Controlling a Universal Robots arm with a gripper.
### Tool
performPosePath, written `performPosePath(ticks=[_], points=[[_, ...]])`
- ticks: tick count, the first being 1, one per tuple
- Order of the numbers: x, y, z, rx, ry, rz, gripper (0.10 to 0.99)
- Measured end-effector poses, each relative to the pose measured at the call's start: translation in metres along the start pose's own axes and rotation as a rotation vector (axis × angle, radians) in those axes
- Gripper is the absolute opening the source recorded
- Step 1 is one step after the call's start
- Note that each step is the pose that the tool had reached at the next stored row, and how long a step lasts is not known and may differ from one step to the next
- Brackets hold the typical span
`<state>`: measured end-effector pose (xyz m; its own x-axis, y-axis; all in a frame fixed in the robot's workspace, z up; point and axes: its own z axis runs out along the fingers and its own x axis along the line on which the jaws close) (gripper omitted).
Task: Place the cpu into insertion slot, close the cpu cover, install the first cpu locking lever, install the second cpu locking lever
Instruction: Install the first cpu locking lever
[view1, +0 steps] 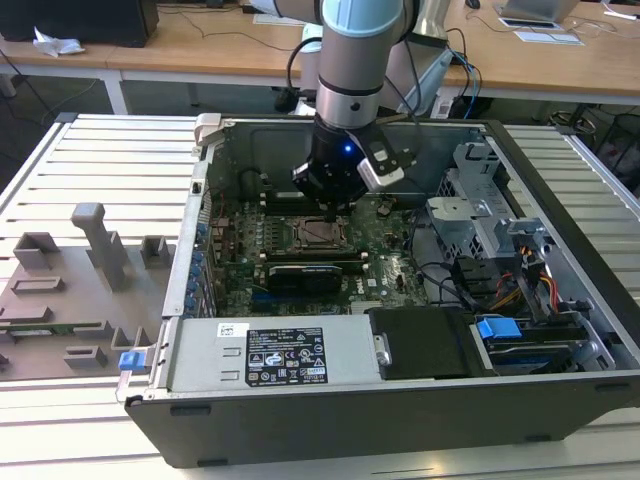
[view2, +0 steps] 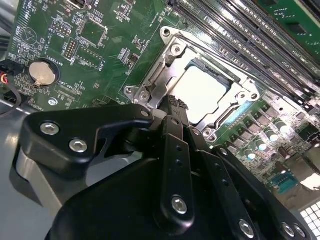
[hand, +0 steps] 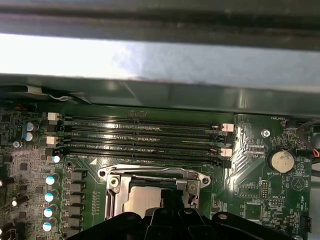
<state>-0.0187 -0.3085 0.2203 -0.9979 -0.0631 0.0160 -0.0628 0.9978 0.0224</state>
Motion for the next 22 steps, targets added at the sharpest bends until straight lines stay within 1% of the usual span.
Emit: performPosePath(ticks=[15,22], points=[[0.0003,0.0004,-0.0190,0.010,0.0006,0.000,0.106],[0.0005,0.0007,-0.0304,0.012,0.0007,0.000,0.106]])
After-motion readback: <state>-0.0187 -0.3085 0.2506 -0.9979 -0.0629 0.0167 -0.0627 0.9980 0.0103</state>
